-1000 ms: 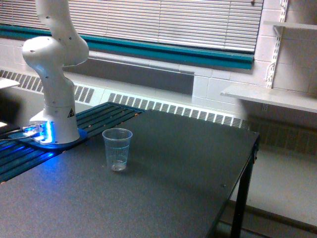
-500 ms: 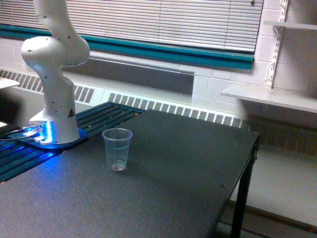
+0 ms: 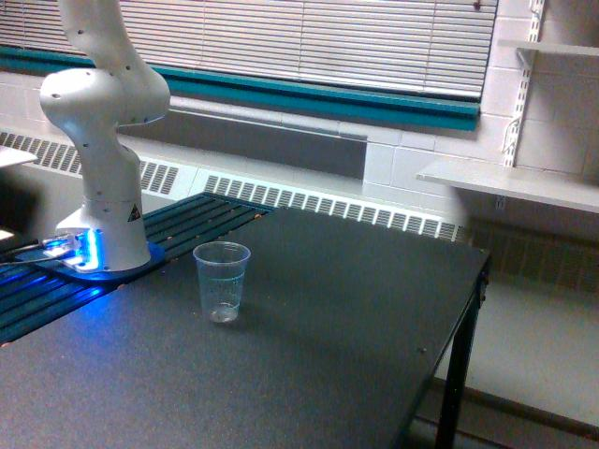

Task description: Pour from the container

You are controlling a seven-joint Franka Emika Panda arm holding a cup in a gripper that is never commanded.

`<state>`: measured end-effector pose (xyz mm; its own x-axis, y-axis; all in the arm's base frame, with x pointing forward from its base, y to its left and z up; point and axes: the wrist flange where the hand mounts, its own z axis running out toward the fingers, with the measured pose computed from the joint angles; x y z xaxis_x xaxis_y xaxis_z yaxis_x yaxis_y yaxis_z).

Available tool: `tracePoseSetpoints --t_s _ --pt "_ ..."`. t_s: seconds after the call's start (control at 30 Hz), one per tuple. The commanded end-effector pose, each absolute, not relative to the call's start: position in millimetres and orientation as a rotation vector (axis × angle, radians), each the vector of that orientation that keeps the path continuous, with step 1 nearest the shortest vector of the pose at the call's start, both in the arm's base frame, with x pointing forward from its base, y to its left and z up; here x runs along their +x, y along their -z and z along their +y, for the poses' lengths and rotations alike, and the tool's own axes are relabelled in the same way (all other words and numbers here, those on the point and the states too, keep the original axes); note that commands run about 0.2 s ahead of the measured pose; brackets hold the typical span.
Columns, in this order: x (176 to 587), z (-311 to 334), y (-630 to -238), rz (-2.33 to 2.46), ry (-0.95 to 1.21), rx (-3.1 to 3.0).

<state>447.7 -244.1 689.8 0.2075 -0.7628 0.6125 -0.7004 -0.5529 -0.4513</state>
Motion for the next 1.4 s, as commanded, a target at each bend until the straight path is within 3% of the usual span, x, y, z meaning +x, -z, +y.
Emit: tracePoseSetpoints --t_s 0.03,1.4 --pt "431.4 -234.0 -677.8 1.398 1.261 -2.458" --pt "353.2 -150.5 -576.5 1.365 0.947 -2.648"
